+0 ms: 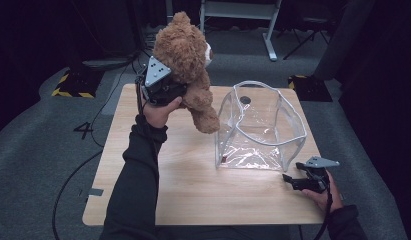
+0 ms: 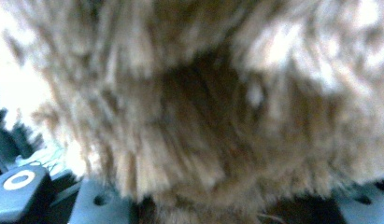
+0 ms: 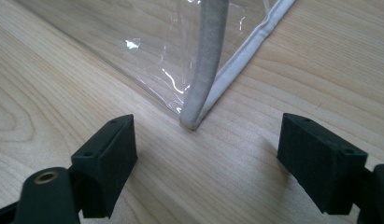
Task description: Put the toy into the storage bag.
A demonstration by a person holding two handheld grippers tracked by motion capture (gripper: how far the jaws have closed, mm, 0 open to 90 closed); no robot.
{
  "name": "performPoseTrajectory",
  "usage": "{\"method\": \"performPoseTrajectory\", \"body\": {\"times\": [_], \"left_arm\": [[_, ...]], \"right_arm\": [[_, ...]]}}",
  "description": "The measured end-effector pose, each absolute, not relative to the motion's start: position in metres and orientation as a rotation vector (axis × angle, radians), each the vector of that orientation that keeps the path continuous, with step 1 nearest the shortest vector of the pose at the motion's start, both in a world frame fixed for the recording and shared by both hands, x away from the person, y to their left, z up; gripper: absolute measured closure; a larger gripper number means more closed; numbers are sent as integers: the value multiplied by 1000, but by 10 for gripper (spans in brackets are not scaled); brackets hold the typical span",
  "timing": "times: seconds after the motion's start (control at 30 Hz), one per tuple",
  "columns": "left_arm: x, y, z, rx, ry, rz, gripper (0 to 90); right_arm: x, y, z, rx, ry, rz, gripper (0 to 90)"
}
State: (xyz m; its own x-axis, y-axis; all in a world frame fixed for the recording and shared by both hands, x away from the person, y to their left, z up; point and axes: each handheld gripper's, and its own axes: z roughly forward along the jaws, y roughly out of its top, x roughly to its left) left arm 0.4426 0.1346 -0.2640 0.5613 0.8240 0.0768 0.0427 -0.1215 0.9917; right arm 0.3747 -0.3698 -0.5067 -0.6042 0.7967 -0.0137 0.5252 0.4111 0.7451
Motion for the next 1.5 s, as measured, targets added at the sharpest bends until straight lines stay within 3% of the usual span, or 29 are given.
{"method": "performPoseTrajectory", "body": {"times": [0.47, 1.5], "left_arm": [[437, 129, -232, 1537, 716, 781, 517], [434, 78, -207, 1526, 594, 712, 516]], "right_arm": [[375, -370, -507, 1137, 2305, 1021, 196], [375, -370, -507, 1137, 2306, 1021, 196]]}}
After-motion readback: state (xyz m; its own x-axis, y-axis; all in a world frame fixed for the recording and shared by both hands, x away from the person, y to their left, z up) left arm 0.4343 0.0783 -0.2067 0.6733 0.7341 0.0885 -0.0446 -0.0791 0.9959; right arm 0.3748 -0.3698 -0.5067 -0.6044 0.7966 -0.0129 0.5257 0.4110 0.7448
